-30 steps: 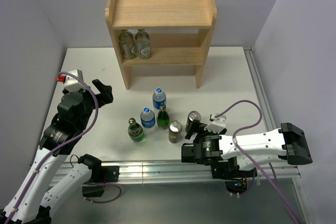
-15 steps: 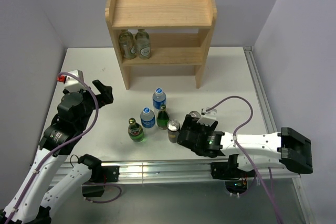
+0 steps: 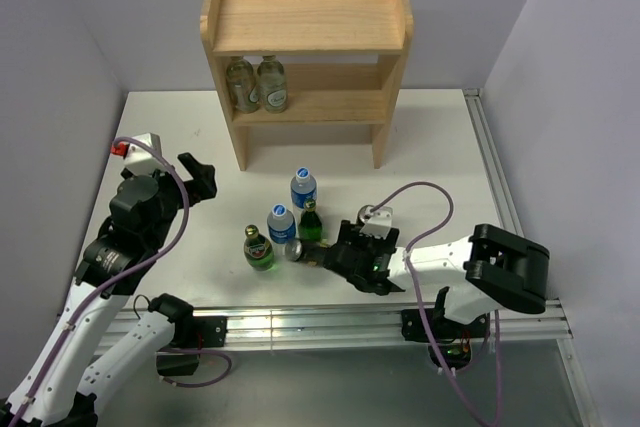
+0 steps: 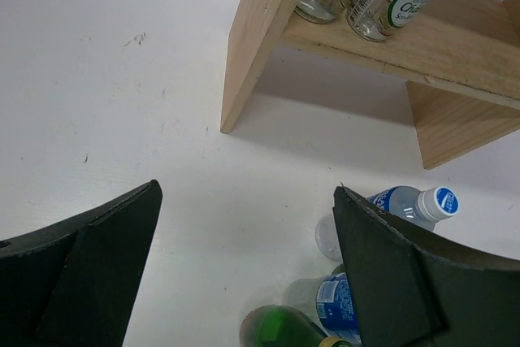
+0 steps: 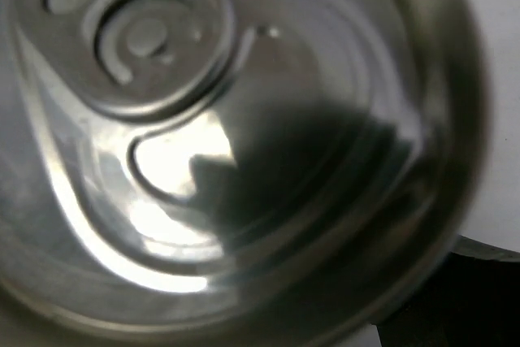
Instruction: Place and organize the beverage onto the shelf
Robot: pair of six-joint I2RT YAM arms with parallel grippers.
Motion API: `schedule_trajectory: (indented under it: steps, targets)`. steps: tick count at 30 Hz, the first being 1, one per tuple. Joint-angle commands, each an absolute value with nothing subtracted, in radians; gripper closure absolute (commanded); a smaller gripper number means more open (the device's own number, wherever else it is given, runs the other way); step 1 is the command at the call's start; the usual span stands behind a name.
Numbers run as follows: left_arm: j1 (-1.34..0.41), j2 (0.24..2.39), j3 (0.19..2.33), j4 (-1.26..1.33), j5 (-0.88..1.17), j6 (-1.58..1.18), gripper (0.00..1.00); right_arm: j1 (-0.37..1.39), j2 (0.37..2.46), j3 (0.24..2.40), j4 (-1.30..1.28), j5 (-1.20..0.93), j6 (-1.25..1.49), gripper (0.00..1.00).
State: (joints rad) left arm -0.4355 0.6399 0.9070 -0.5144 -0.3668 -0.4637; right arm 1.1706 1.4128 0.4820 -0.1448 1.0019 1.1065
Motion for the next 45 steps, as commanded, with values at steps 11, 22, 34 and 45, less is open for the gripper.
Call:
schedule_trajectory:
  steps: [11,22,34,45]
  targets:
    - [-0.428,0.658,0.913,-0.502,-0.354,-0.440,0.08,1.164,1.500,0.566,-0.184,1.098,1.186,1.00]
    - [-0.416,0.657,0.911,-0.495,-0.336,-0.434,0.08,1.195,1.237,0.784,-0.359,1.203,0.994,1.00]
    - [-0.400,0.655,0.910,-0.495,-0.333,-0.434,0.08,0.893,1.276,1.202,-0.040,0.919,0.396,1.00]
    - [-0.399,0.657,0.908,-0.495,-0.331,-0.433,0.08,0.649,1.542,1.436,-0.054,0.752,0.347,1.00]
